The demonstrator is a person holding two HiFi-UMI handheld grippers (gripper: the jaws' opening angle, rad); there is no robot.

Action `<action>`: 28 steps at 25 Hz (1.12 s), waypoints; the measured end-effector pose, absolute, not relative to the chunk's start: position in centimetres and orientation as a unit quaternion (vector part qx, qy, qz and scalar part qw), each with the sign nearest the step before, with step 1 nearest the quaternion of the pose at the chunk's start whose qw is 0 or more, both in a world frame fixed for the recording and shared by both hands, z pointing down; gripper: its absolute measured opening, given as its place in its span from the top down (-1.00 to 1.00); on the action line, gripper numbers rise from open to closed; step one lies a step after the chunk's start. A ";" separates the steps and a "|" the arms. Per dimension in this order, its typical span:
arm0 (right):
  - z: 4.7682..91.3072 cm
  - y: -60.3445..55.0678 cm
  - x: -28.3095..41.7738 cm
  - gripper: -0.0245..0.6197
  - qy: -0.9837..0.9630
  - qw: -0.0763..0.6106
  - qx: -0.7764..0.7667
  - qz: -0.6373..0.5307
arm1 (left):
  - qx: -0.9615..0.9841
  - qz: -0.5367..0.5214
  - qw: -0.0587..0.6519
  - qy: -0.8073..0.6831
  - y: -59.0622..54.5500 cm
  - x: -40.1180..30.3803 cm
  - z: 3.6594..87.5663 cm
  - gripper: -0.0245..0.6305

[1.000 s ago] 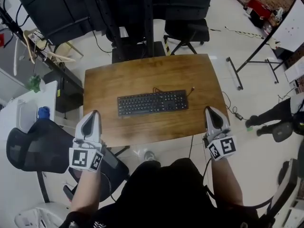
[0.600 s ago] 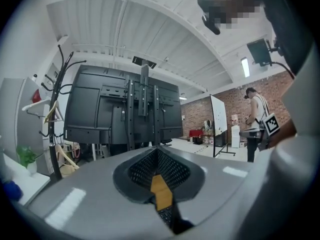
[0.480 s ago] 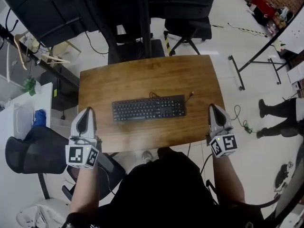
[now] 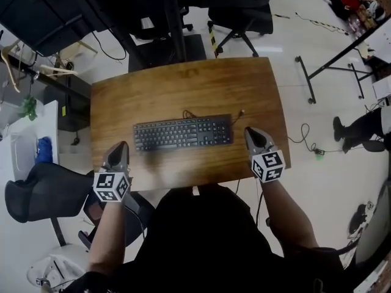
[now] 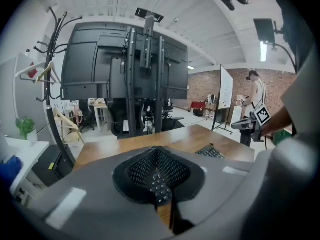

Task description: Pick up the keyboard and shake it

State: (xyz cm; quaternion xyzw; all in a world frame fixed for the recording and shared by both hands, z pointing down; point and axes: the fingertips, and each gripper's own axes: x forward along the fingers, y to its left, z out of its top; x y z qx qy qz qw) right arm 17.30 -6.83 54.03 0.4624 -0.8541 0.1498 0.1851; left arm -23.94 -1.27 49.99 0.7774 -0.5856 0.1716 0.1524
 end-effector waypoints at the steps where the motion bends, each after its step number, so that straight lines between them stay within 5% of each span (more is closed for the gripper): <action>1: 55.0 -6.7 17.0 0.91 -0.854 0.195 0.456 0.157 | 0.774 0.179 0.163 -0.585 -1.1 -24.3 51.1 0.93; 7: 58.4 -6.6 15.0 0.91 -0.851 0.228 0.432 0.193 | 0.781 0.193 0.248 -0.540 -1.4 -25.8 57.1 0.90; 10: 60.3 -6.8 14.7 0.91 -0.844 0.241 0.421 0.226 | 0.790 0.176 0.274 -0.520 -2.1 -25.4 58.8 0.66; 12: 61.8 -6.8 14.5 0.53 -0.838 0.253 0.412 0.252 | 0.797 0.170 0.286 -0.505 -2.3 -25.1 59.6 0.57; 14: 62.9 -6.9 14.2 0.44 -0.832 0.259 0.409 0.272 | 0.797 0.181 0.301 -0.491 -2.3 -25.3 60.8 0.53; 28: 66.6 -7.8 15.0 0.36 -0.800 0.280 0.405 0.343 | 0.765 0.193 0.376 -0.487 -2.9 -28.2 65.1 0.48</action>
